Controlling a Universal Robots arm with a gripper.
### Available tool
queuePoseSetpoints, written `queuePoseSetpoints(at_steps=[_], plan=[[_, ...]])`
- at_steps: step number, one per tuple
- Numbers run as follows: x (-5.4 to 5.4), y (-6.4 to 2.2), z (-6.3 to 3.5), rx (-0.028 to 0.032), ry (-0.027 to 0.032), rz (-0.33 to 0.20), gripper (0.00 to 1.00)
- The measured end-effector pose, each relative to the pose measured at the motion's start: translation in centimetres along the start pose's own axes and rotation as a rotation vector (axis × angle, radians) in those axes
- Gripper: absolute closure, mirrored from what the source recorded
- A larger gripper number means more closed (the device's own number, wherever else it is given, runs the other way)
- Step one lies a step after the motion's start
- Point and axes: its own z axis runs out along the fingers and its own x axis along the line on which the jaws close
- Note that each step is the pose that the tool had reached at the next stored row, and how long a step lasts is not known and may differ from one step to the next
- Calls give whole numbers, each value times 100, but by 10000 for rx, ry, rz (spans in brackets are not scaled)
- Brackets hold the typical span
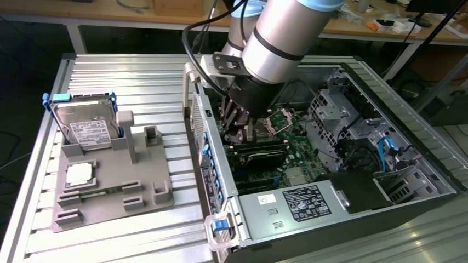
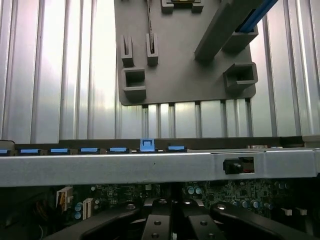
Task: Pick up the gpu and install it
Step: 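Press down on the gpu until it lock into place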
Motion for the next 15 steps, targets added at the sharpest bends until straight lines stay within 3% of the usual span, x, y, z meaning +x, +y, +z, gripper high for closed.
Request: queuePoseSetpoints(at_steps=[5, 11, 15], plan=[[32, 0, -1, -2, -75, -15, 89], [93, -1, -4, -11, -324, -66, 89], [110, -1, -5, -23, -370, -75, 89]])
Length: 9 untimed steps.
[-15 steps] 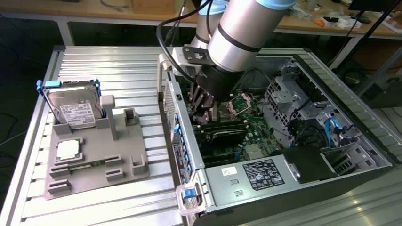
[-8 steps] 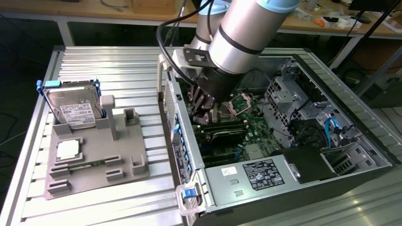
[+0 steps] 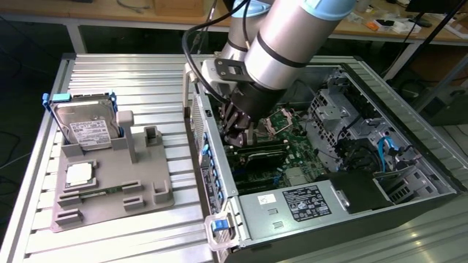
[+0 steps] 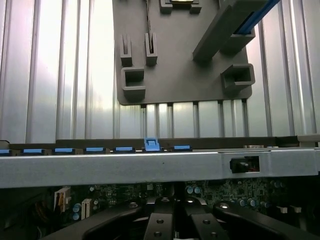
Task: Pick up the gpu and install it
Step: 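Press down on the gpu until it lock into place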
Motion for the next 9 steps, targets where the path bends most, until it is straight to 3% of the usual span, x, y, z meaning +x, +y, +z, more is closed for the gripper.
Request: queuePoseSetpoints(at_steps=[3, 6, 8, 9], plan=[[20, 0, -2, -20, -50, -7, 89], [25, -5, -2, -45, -56, -6, 89], [20, -19, -6, -117, -16, 10, 89], [15, -34, -9, -183, 3, 20, 89]])
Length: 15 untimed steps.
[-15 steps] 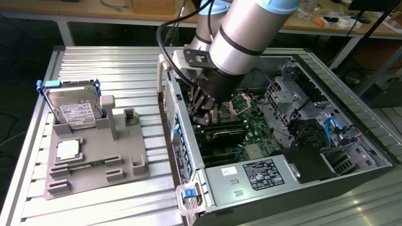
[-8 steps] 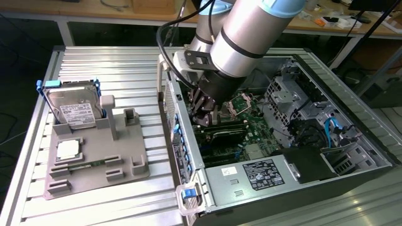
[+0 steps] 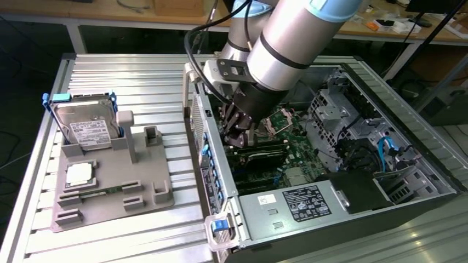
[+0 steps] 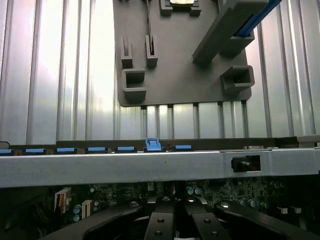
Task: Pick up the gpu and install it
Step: 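Press down on the gpu until it lock into place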
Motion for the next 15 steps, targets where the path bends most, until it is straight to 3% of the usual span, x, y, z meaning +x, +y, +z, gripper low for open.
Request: queuePoseSetpoints(at_steps=[1, 3, 6, 8, 11, 15], plan=[[-6, -38, -11, -159, 29, 22, 89], [-12, -87, -23, -384, 58, 47, 89], [-24, -139, -31, -631, 94, 78, 89], [-25, -159, -33, -728, 92, 85, 89], [-26, -168, -36, -827, 93, 94, 89], [-25, -168, -37, -889, 93, 100, 89]])
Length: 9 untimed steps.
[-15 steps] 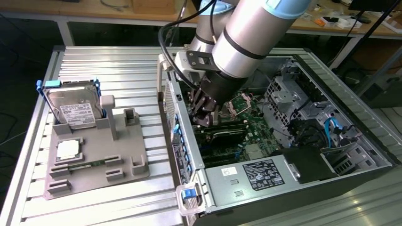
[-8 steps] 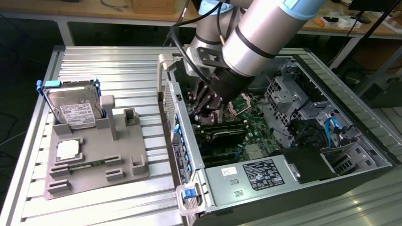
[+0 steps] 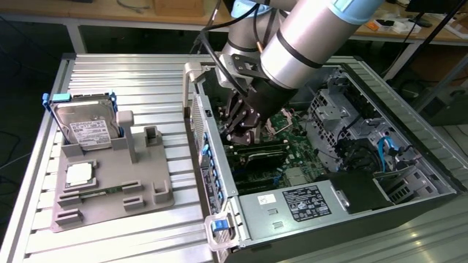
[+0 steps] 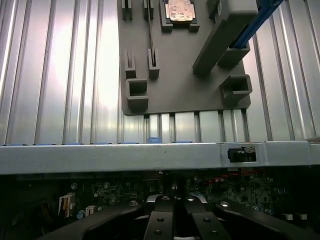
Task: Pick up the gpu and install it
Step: 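Press down on the gpu until it lock into place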
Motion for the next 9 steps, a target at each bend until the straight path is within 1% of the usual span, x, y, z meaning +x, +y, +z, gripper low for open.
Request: queuePoseSetpoints(at_steps=[4, 5, 9], plan=[[3, 0, 0, -54, -3, 3, 89], [4, -3, 0, -88, -2, 4, 89], [13, 2, 0, -99, -3, 7, 89]])
